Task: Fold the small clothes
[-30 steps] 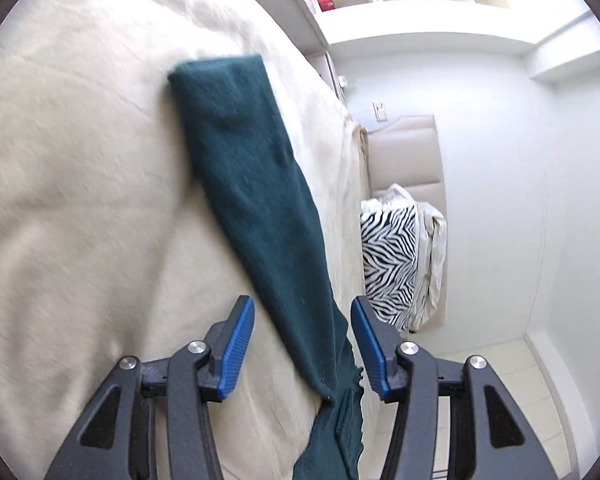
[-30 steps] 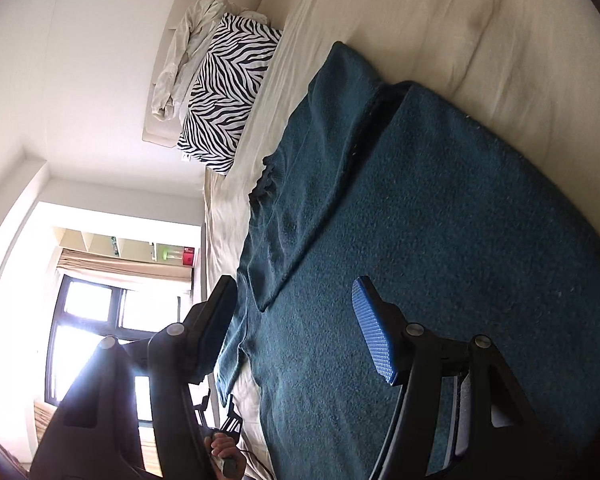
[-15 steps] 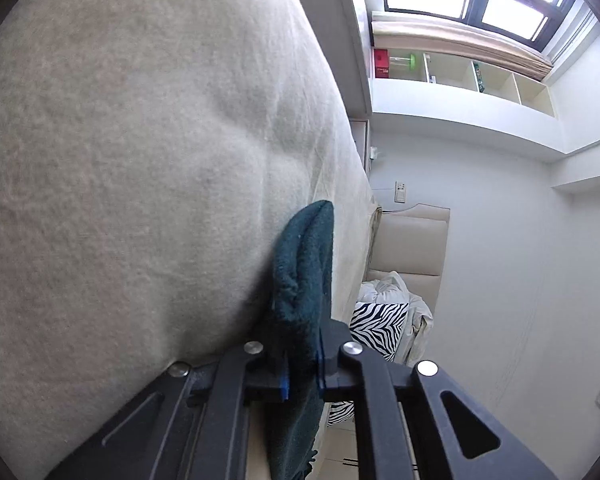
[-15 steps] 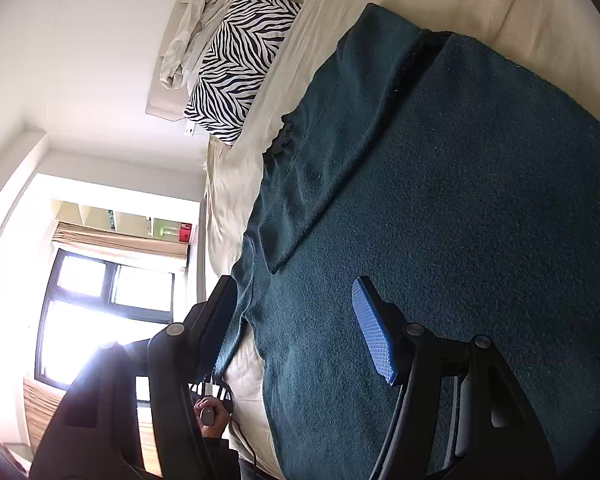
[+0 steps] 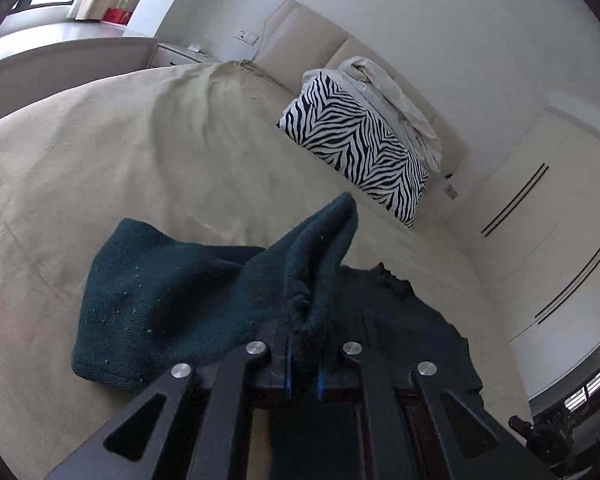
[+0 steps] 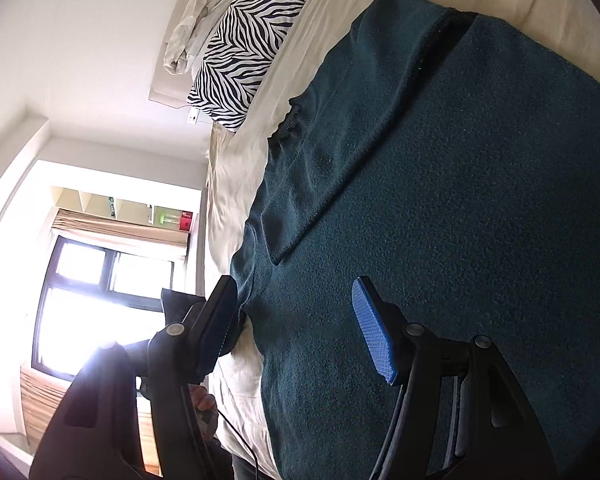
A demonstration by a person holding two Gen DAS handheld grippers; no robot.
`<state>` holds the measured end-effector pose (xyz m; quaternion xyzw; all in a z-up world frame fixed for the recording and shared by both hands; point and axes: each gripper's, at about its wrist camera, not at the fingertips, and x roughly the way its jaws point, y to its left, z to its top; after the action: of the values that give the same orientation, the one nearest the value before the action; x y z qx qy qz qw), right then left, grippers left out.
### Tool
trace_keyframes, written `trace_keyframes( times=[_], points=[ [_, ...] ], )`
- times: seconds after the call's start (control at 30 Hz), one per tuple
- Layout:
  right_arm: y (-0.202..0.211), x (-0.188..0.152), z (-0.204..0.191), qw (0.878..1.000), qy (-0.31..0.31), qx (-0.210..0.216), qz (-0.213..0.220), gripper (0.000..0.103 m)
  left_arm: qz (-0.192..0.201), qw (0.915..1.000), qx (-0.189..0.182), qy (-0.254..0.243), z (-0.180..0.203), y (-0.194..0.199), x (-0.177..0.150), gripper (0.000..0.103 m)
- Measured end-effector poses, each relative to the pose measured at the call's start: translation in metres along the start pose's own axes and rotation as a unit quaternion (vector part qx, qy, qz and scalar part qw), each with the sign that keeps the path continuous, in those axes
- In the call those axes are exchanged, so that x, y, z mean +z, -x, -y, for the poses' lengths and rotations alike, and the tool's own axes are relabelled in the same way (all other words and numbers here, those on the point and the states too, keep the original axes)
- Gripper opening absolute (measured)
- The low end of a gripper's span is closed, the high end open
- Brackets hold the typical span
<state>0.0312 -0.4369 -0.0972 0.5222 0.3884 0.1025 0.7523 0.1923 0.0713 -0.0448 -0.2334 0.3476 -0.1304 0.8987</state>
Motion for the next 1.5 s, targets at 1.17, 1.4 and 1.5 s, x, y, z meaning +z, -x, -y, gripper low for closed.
trace_keyframes(
  times=[1.17,1.4,1.5],
  points=[
    [-0.238,0.003,-0.14,0.96,0.189,-0.082,-0.192,0.008,-0.009,0.9967,0.007,-0.081,0.02,0.031,-0.105,0.068],
    [-0.176,0.083,-0.157,0.963,0.215,-0.115,-0.111,0.008,-0.008,0.9995,-0.006,-0.03,-0.007,0.043,-0.083,0.065],
    [-0.157,0.121,-0.146,0.963,0.207,-0.149,-0.088,0.008,-0.009,0.9998,0.002,-0.019,-0.017,0.041,-0.074,0.059]
  ],
)
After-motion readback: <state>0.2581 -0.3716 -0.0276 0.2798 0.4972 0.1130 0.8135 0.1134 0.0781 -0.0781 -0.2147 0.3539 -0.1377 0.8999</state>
